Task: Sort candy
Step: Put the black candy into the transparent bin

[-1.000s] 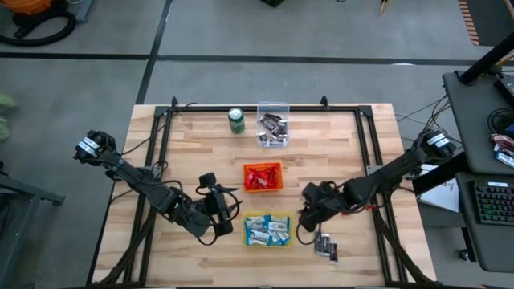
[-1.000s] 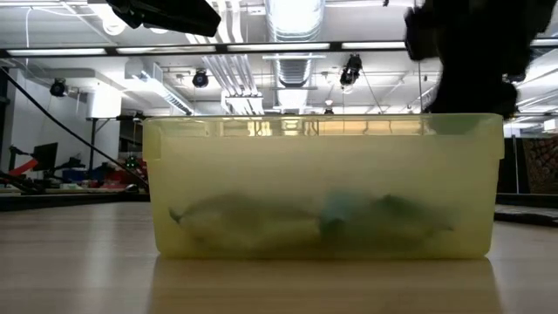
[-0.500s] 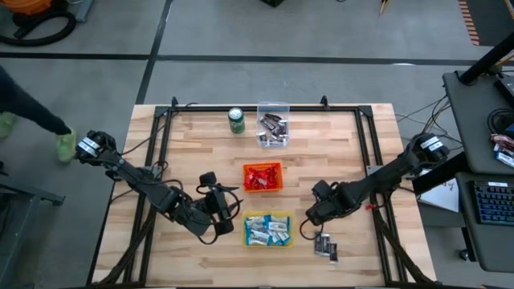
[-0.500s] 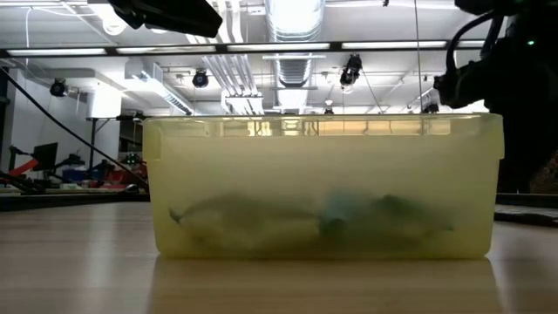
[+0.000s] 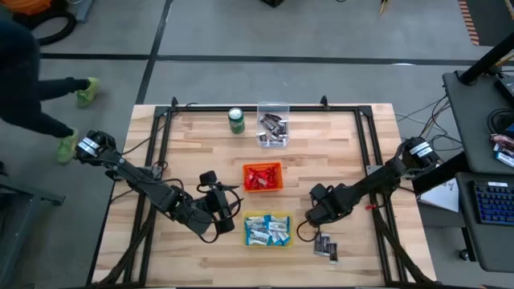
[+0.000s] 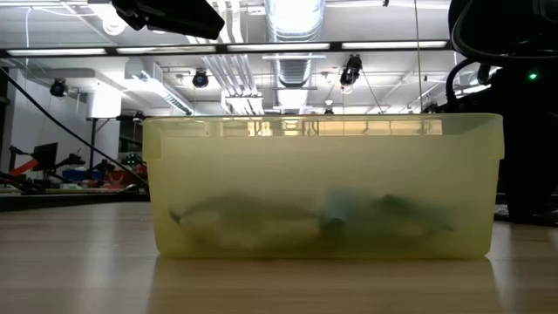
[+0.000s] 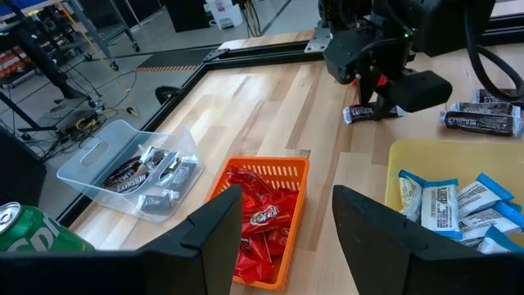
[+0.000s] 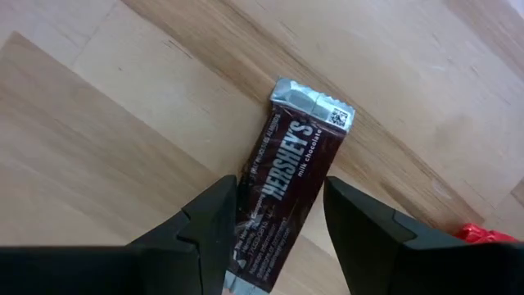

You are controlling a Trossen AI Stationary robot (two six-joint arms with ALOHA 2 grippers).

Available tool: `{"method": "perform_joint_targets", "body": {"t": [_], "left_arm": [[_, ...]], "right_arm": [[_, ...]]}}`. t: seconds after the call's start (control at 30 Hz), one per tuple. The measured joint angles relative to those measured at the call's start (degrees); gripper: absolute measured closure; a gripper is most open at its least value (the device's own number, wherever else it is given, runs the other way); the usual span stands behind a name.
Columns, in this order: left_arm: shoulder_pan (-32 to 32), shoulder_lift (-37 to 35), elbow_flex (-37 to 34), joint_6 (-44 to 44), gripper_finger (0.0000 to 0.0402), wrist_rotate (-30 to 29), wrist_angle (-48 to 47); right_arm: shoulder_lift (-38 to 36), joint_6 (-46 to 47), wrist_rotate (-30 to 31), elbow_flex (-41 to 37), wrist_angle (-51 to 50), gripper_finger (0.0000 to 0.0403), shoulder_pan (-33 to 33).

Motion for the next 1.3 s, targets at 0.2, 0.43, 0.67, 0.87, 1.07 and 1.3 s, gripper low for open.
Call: {"method": "perform_joint_targets", "body": {"t": [0.2,0.43,0.67,0.87,1.07,1.3], "left_arm": [[0.06,0.0,0.0,0.0,0.0228,0.0,0.0],[0.22,-0.01,0.0,-0.01,0.0228,-0.02,0.0],[0.22,-0.01,0.0,-0.01,0.0228,-0.01,0.01],[0.22,-0.02,0.0,-0.01,0.0228,0.0,0.0],[0.22,-0.01,0.0,-0.01,0.0228,0.0,0.04],[0.39,-0.02,0.0,0.01,0.0228,0.0,0.23]], "right_arm": [[-0.11,-0.59,0.15,-0.03,0.65,0.025,0.0],[-0.21,-1.97,0.45,-0.06,1.44,0.0323,0.0],[-1.11,-3.54,0.45,-0.18,1.44,0.0345,0.0],[-4.09,-5.46,1.65,-0.28,1.17,0.0345,0.0],[-10.63,-9.63,9.53,-0.28,1.64,0.0345,-0.72],[-19.4,-23.23,25.33,-0.22,6.22,0.0345,-6.17]]}}
